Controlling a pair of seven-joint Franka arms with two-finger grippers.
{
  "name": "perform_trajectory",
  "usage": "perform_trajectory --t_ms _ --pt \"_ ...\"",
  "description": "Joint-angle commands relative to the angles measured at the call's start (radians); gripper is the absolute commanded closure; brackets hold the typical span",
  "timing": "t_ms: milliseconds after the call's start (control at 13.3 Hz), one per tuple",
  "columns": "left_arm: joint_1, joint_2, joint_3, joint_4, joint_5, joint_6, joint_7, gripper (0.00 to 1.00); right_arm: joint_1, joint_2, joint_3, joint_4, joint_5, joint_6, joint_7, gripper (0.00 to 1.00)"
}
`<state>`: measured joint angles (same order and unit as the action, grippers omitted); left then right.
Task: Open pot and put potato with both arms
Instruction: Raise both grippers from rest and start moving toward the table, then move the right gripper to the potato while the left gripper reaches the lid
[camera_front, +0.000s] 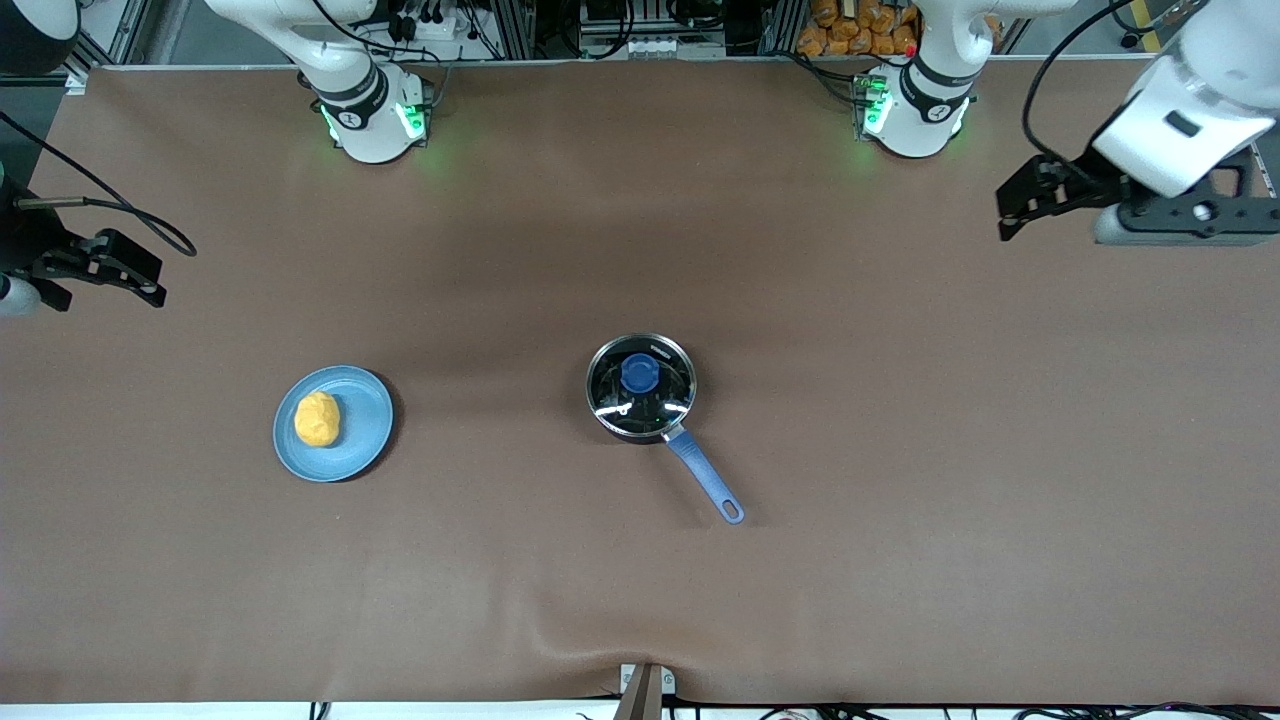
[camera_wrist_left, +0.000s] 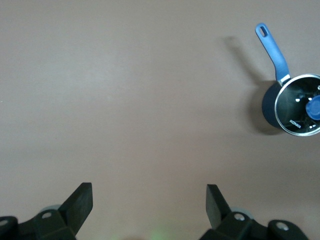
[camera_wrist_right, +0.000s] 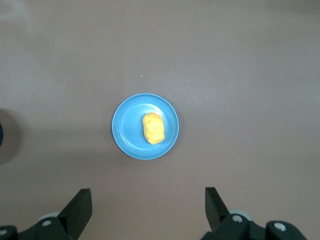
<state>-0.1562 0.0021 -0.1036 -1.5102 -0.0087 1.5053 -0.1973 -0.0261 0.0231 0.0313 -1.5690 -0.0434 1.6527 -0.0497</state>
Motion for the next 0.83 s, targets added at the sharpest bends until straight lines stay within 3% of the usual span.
perform_trajectory --t_ms 0,452,753 --pt "-0.048 0.053 0.002 0.044 -0.020 -0.007 -0.004 0.00 -0.009 0.065 0.004 0.004 -0.013 0.015 -0.009 0.00" --pt "-0.205 0.208 0.004 0.134 -0.013 0.062 -0.151 0.00 -0.012 0.285 0.006 -0.009 -0.010 0.137 -0.034 0.00" --pt "-0.265 0.269 0.004 0.154 -0.013 0.105 -0.157 0.00 -0.047 0.406 0.006 -0.066 -0.007 0.297 -0.220 0.00"
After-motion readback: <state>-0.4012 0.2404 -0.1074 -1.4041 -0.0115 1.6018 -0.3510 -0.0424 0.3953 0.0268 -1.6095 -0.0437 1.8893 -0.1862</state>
